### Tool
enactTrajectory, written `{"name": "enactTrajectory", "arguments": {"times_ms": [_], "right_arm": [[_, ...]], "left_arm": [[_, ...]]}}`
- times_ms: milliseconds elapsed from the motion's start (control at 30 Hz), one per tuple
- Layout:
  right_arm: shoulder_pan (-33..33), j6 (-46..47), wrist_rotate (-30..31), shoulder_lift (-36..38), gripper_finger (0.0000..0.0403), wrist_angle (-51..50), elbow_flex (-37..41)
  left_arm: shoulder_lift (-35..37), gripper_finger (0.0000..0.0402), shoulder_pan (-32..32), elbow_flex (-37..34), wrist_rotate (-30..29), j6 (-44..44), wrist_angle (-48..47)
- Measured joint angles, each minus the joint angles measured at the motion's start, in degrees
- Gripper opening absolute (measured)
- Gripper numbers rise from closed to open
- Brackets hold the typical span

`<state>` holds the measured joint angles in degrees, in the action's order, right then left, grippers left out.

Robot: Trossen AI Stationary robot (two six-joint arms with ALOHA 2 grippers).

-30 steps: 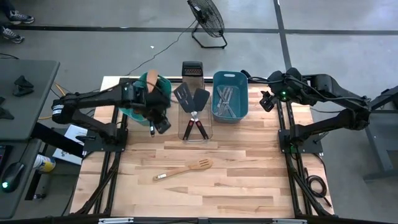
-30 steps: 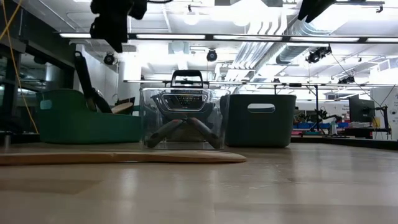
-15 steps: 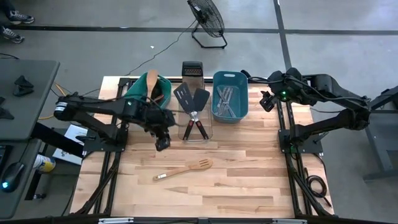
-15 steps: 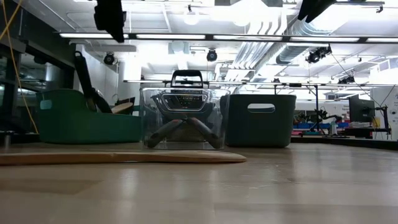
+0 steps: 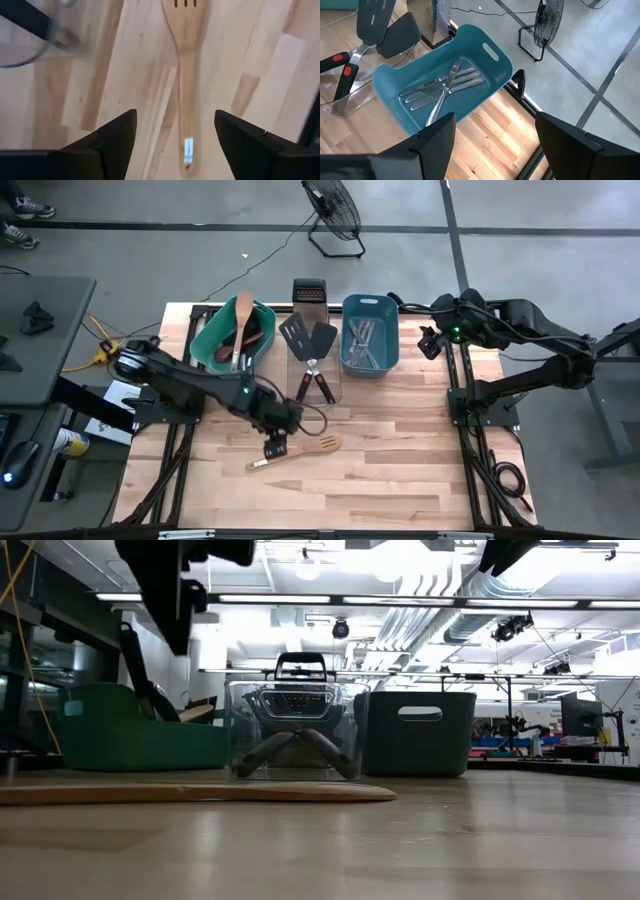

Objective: Pick & Place Kitchen Items
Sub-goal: Put the wooden spatula into the green bin

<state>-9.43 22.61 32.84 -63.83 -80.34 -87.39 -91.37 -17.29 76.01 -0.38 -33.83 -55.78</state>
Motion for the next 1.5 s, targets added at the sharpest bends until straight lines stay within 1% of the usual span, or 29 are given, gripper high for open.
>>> {"name": "enactTrajectory", "arguments": {"times_ms": [167,300,533,667,767,833,933,1033,1167,1233,1300,1367,1433,1500], "right_arm": [[0.00,0.71,0.06,0.00,0.0267,0.03,0.00],[0.00,1.60,0.17,0.00,0.0267,0.12,0.00],[0.00,1.86,0.19,0.00,0.0267,0.24,0.00],[0.00,3.19,0.09,0.00,0.0267,0.22,0.00],[0.00,3.41,0.02,0.00,0.0267,0.22,0.00],[0.00,4.49,0.00,0.00,0.0267,0.22,0.00],[0.00,5.98,-0.66,0.00,0.0267,0.20,0.00],[0.00,7.40,-2.71,-0.02,0.0267,0.15,0.00],[0.02,8.29,-4.79,-0.02,0.0267,0.09,0.00],[0.02,8.95,-4.70,-0.13,0.0267,-0.18,0.00],[0.02,9.11,-4.70,-0.17,0.0267,-0.38,0.00],[0.02,9.33,-4.71,-0.17,0.0267,-0.57,0.00],[0.02,9.82,-4.73,-0.17,0.0267,-0.68,0.00],[0.02,10.51,-4.74,-0.17,0.0267,-0.72,0.00]], "left_arm": [[-4.21,0.0264,-2.25,0.02,-0.94,-3.86,3.44],[-7.51,0.0264,-3.88,0.10,-1.60,-4.32,3.93],[-12.60,0.0264,-7.25,-0.02,-1.75,-8.31,1.64],[-14.10,0.0264,-10.40,-0.01,-2.12,-10.53,0.67],[-14.61,0.0264,-12.57,-0.07,-4.18,-12.12,0.27],[-15.23,0.0264,-13.32,0.13,-5.14,-13.44,1.60],[-15.77,0.0264,-13.51,-0.07,-6.18,-15.25,0.73],[-16.49,0.0264,-13.40,0.00,-6.73,-17.05,0.72],[-17.49,0.0264,-12.76,0.01,-5.79,-17.67,1.45],[-17.60,0.0264,-12.68,-0.09,-4.59,-18.29,0.89],[-18.26,0.0264,-12.11,0.09,-4.18,-19.00,2.40],[-18.43,0.0264,-11.95,-0.13,-3.37,-19.08,1.33],[-19.13,0.0264,-11.59,0.08,-3.08,-19.19,2.66],[-19.53,0.0264,-11.56,-0.46,-2.98,-19.16,1.64]]}}
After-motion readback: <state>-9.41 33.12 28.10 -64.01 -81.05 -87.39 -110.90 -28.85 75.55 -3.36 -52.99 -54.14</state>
